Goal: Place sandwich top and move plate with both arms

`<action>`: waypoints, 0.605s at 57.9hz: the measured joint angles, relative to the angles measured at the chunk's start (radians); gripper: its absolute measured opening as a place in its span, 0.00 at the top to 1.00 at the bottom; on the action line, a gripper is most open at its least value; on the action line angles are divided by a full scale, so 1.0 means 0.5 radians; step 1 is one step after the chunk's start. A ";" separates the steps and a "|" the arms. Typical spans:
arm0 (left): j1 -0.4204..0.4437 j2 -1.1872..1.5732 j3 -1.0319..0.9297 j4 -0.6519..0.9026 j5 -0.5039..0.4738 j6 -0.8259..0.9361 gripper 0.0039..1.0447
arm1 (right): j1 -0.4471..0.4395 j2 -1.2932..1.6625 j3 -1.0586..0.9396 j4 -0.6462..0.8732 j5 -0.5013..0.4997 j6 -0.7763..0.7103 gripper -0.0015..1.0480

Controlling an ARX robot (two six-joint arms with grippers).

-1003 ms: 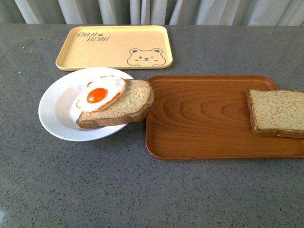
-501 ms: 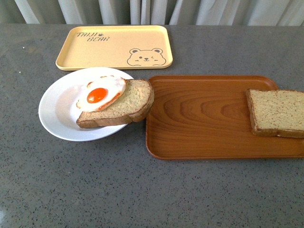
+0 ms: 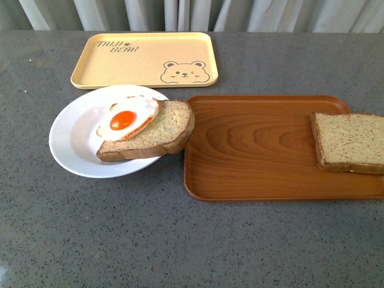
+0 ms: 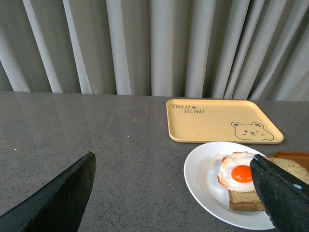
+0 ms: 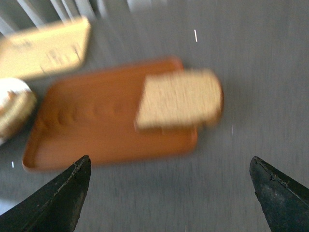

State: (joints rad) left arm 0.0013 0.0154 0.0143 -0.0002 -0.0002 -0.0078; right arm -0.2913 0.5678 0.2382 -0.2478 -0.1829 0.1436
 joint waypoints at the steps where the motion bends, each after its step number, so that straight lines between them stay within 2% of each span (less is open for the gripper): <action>1: 0.000 0.000 0.000 0.000 0.000 0.000 0.08 | -0.023 0.049 0.008 0.032 -0.010 -0.005 0.09; 5: 0.000 0.000 0.000 0.000 0.000 0.000 0.08 | -0.180 0.507 0.097 0.363 -0.102 -0.058 0.09; 13: 0.000 0.000 0.000 0.000 0.000 0.000 0.08 | -0.242 1.067 0.222 0.713 -0.116 -0.143 0.09; 23: 0.000 0.000 0.000 0.000 0.000 0.000 0.08 | -0.176 1.760 0.481 1.017 -0.153 -0.199 0.09; 35: 0.000 0.000 0.000 0.000 0.000 0.000 0.08 | -0.104 2.139 0.657 1.157 -0.159 -0.185 0.09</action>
State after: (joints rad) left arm 0.0013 0.0154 0.0143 -0.0002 -0.0002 -0.0078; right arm -0.3431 1.6375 0.5667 0.3309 -0.2626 0.0509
